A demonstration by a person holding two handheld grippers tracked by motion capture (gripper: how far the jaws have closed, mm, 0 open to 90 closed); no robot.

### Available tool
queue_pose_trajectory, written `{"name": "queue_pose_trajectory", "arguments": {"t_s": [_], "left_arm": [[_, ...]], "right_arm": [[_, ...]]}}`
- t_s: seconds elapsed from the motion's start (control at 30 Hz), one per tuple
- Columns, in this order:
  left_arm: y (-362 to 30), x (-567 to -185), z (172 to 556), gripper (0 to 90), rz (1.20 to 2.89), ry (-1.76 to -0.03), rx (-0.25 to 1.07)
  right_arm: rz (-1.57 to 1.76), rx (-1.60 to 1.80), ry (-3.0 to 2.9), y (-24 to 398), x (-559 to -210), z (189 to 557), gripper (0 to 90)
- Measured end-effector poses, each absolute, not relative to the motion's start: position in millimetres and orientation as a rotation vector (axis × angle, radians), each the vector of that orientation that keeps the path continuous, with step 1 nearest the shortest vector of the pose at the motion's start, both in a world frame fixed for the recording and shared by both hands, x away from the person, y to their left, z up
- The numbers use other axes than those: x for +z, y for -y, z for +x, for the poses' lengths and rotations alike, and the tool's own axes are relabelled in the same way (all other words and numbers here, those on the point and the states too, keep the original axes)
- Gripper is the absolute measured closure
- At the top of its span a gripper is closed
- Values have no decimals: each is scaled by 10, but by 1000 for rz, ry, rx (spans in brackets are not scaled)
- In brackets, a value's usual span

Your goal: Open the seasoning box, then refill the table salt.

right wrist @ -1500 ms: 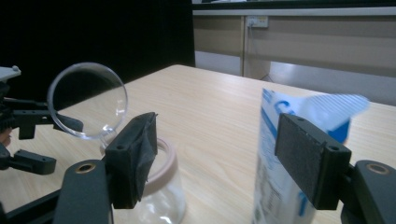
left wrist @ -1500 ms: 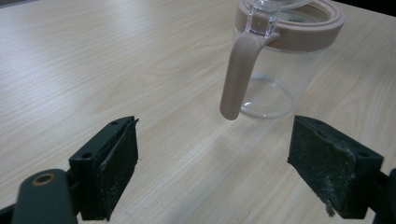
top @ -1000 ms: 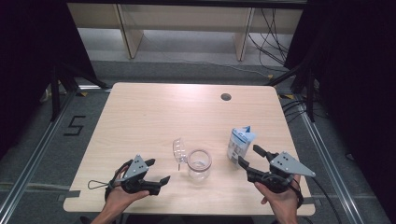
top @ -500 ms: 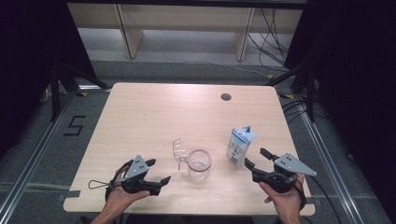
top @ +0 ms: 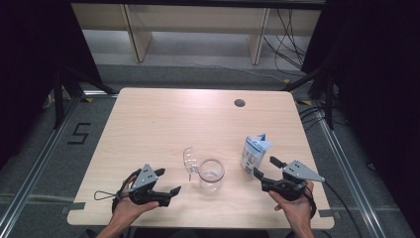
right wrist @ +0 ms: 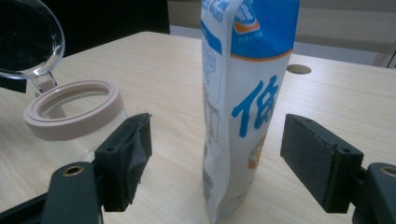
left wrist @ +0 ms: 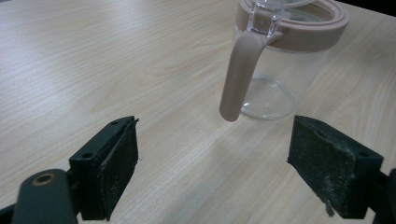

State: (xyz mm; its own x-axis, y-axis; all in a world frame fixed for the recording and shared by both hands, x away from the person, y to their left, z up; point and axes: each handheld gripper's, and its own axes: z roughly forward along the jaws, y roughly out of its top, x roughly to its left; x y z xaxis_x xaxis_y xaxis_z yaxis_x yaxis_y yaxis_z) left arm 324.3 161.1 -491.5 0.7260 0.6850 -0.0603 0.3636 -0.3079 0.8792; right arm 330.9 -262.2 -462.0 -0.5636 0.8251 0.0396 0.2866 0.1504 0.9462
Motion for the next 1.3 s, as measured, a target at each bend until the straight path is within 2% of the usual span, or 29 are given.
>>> {"name": "queue_pose_trajectory", "arguments": {"t_s": [0.93, 1.3], "left_arm": [[-1605, -4927, 3187, 156, 1935, -801, 412], [-1597, -4929, 3181, 156, 1938, -798, 407]], "right_arm": [[1139, 1414, -1964, 2420, -4845, 3634, 222], [1129, 1315, -1939, 2340, -4930, 3716, 245]]}}
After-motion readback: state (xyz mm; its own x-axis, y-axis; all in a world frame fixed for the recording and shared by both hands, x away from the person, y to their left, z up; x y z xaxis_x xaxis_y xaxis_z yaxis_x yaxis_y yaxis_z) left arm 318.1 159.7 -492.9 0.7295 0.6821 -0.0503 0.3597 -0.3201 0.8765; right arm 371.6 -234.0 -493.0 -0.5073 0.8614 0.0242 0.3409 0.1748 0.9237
